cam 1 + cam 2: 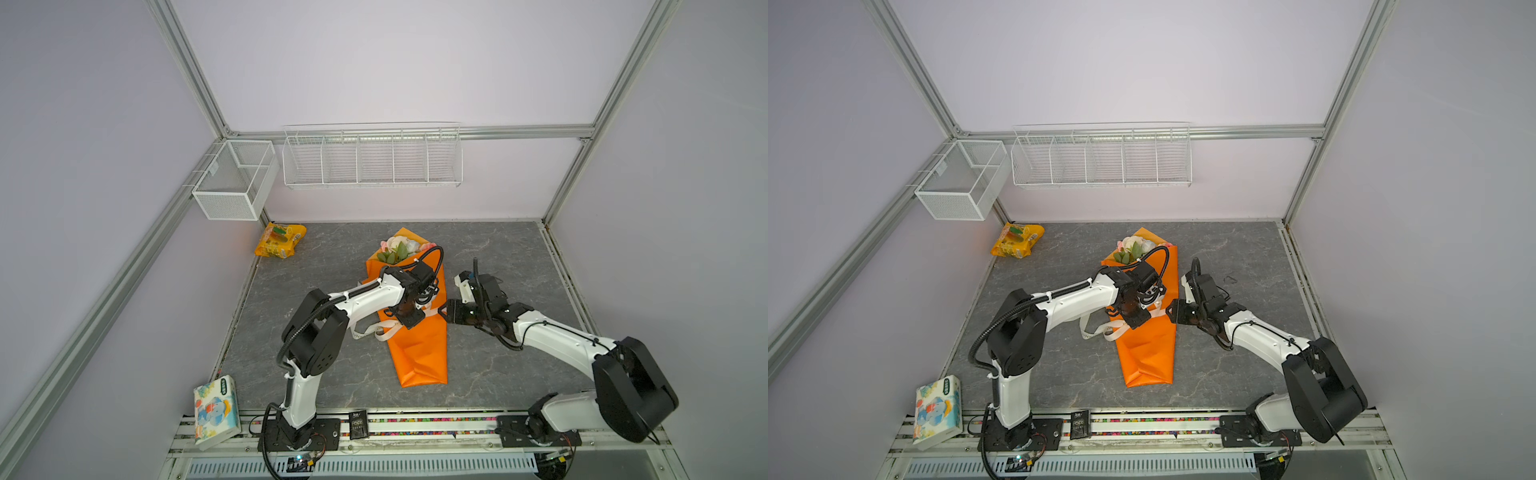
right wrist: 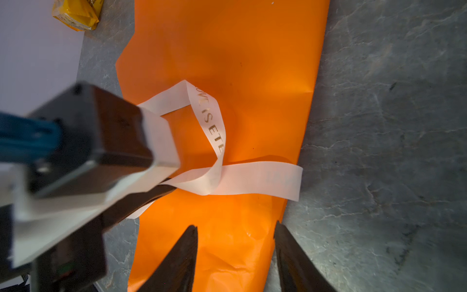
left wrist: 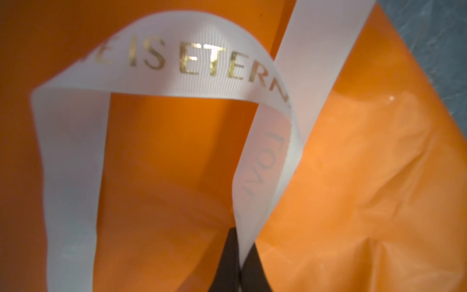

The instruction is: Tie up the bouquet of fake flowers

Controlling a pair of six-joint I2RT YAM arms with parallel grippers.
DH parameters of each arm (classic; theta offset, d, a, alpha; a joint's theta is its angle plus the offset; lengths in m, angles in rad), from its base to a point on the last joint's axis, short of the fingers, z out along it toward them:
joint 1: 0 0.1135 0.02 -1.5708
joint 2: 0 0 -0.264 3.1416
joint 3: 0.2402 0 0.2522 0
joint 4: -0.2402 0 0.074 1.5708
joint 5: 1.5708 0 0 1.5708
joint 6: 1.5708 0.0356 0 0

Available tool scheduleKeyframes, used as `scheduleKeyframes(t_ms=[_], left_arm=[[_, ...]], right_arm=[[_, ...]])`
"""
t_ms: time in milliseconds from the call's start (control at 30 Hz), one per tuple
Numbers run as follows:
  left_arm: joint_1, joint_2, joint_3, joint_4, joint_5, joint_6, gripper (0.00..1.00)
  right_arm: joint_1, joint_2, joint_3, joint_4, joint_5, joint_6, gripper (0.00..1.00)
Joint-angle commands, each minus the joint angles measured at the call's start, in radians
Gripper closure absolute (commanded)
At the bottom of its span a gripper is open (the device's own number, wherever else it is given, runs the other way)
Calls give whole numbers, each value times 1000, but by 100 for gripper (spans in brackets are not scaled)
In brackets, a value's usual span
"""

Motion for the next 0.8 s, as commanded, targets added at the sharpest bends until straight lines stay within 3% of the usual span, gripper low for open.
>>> scheduleKeyframes(t_ms=[0,167,267,367,767], left_arm=[[-6,-84,-21,16,1,-23,100],[-6,-119,-32,9,10,-38,100],[-6,-133,-42,19,-5,-39,100],[-6,-139,-37,22,-5,-39,100],[-5,-170,-43,57,-40,-50,99]], right_arm=[[-3,-33,-23,52,-22,0,52],[-22,-25,-16,140,-90,26,55],[-42,6,-6,211,-108,78,65],[-65,88,28,319,-201,117,74],[-96,454,260,485,-502,125,75]])
